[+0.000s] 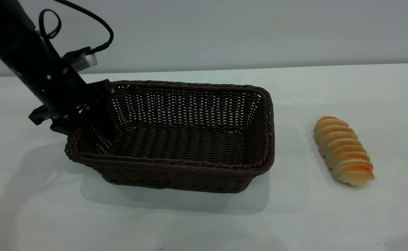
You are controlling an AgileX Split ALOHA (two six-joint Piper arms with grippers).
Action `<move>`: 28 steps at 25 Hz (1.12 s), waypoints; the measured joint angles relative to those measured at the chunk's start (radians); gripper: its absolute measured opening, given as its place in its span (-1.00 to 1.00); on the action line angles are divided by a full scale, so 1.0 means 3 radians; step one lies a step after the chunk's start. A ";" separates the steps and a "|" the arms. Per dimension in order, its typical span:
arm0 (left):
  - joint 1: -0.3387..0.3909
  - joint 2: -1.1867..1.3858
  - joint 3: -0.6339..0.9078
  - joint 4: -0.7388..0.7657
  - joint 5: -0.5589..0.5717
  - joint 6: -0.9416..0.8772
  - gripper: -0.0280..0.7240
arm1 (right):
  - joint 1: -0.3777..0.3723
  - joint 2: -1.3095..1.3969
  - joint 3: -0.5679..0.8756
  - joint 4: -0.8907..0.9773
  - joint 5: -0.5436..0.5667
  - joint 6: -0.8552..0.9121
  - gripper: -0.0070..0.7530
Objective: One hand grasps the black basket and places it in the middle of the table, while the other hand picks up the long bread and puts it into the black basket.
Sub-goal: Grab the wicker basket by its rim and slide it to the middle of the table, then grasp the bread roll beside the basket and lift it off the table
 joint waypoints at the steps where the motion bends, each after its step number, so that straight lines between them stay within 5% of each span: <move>1: 0.0000 0.0000 -0.0032 0.0006 0.0045 -0.0019 0.44 | 0.0000 0.0000 0.0000 0.0000 0.0000 0.0000 0.31; 13: 0.0000 -0.0818 -0.0634 0.1369 0.0901 -0.0883 0.59 | 0.0000 0.0036 0.0000 0.0186 -0.0059 -0.0084 0.31; 28: 0.0000 -0.1643 -0.0769 0.1110 0.1141 -0.0913 0.59 | 0.0000 0.2422 -0.0518 0.2029 -0.1078 -0.2031 0.23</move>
